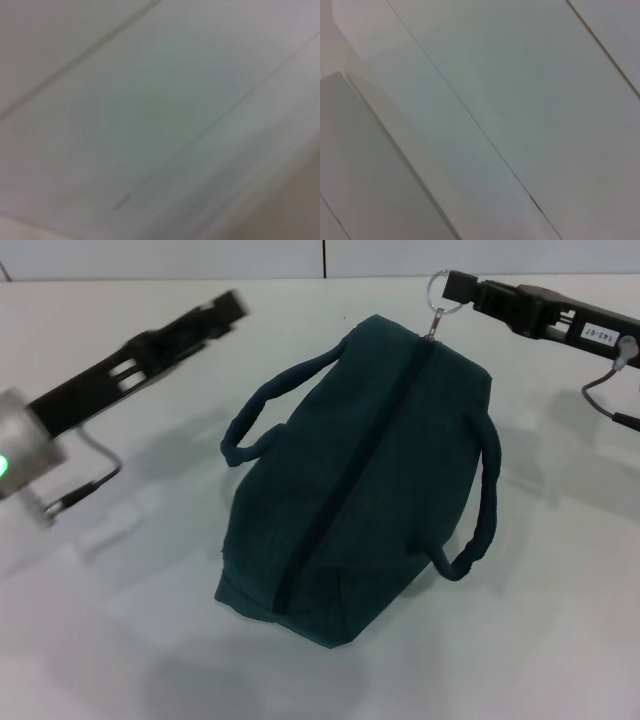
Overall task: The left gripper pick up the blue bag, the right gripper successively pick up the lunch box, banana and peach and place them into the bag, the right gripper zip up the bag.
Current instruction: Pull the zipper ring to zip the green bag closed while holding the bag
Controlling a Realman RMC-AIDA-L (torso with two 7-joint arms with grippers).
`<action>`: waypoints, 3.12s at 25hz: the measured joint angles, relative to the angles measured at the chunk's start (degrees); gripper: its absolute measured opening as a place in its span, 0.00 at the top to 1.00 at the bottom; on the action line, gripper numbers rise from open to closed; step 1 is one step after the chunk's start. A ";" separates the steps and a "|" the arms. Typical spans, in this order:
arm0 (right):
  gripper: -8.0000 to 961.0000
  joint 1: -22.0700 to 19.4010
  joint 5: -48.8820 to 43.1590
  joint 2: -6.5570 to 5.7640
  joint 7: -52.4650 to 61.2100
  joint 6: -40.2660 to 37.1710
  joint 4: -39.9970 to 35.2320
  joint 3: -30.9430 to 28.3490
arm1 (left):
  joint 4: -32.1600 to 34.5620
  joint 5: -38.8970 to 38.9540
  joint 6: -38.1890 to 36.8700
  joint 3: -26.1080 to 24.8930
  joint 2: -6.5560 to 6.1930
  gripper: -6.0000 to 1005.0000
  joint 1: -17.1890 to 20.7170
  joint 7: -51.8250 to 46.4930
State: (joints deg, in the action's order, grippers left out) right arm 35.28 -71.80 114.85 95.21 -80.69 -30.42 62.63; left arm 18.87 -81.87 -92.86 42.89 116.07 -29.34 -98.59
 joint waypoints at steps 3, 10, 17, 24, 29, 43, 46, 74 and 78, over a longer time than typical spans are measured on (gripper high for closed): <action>0.93 0.11 0.00 0.06 -0.24 -0.08 0.02 -0.19 | 0.19 -4.76 1.33 0.01 -0.53 0.11 -3.95 -4.63; 0.93 0.05 0.00 0.21 -0.38 -0.46 0.04 -0.18 | 4.48 -13.03 1.28 -0.01 -0.07 0.11 -8.24 -12.40; 0.93 -0.02 0.00 0.28 -0.51 -0.59 0.23 -0.23 | 6.19 -13.68 0.89 2.05 -0.12 0.11 -8.20 -14.40; 0.93 -0.04 -0.01 0.28 -0.62 -0.66 0.08 -0.24 | 18.61 -18.82 1.08 3.64 -0.37 0.11 -7.69 -25.69; 0.93 0.07 -0.01 0.28 -1.16 -0.88 0.26 -0.24 | 31.27 -24.50 0.65 5.64 0.25 0.11 -8.04 -35.17; 0.93 0.13 0.01 0.45 -1.35 -1.39 0.34 -0.23 | 40.39 -30.48 1.39 12.74 3.22 0.12 -8.33 -42.47; 0.93 0.16 0.03 0.46 -1.49 -1.44 0.38 -0.23 | 40.16 -30.89 1.72 12.93 3.29 0.12 -8.31 -42.38; 0.92 -1.31 1.31 0.45 -1.58 -2.43 2.72 -2.42 | 37.75 -28.27 3.02 13.96 3.29 0.68 -7.60 -35.15; 0.92 -1.06 3.39 0.37 -1.34 -3.73 5.30 -2.52 | 37.03 -25.43 1.80 14.14 3.29 0.72 -7.50 -32.18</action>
State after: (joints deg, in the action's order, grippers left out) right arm 34.21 -68.41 115.22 93.87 -84.42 -25.13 60.11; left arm 55.90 -107.30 -91.06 57.04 119.35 -36.84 -130.77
